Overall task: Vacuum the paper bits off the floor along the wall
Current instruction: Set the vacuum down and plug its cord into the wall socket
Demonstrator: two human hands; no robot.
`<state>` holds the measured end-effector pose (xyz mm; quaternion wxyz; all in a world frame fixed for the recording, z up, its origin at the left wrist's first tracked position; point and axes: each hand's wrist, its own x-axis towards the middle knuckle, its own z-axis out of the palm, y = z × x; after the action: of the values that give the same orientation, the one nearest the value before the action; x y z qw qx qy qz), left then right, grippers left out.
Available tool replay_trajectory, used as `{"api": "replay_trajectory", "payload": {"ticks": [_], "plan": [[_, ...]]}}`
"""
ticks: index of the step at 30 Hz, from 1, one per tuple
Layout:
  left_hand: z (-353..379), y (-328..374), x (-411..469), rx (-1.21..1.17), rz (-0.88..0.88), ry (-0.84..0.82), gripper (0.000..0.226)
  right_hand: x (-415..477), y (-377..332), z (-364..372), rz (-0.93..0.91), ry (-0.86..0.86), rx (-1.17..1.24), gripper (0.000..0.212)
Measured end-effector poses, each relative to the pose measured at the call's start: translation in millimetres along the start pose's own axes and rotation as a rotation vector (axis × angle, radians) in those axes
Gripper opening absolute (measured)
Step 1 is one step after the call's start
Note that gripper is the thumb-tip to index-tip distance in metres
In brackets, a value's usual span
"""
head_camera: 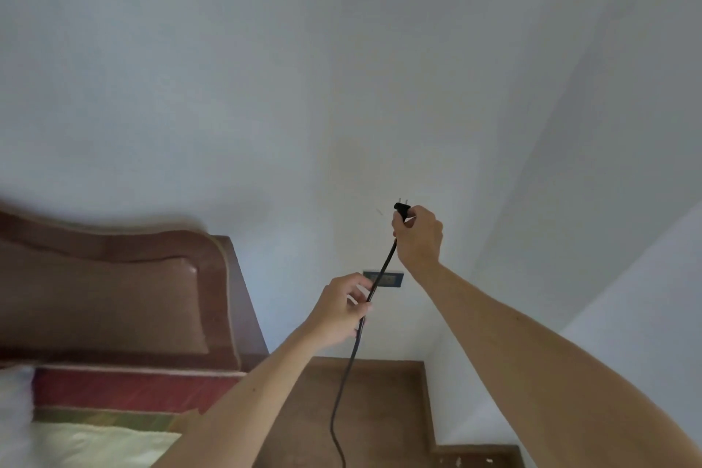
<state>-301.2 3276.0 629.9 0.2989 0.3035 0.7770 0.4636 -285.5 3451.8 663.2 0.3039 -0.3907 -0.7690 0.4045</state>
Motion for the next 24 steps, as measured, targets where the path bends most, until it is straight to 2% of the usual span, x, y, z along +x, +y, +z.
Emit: {"api": "replay_trajectory", "payload": {"ticks": [10, 17, 24], "plan": [[38.1, -79.3, 45.8, -0.085, -0.139, -0.111, 0.022, 14.7, 101.6, 62.2, 0.08, -0.07, -0.162, 0.021], [80.4, -141.5, 71.8, -0.164, -0.27, -0.071, 0.016, 22.5, 180.5, 108.5, 0.102, -0.193, -0.275, 0.022], [112.9, -191.3, 102.3, -0.18, -0.351, -0.041, 0.021, 30.8, 247.7, 141.5, 0.142, -0.246, -0.331, 0.024]]}}
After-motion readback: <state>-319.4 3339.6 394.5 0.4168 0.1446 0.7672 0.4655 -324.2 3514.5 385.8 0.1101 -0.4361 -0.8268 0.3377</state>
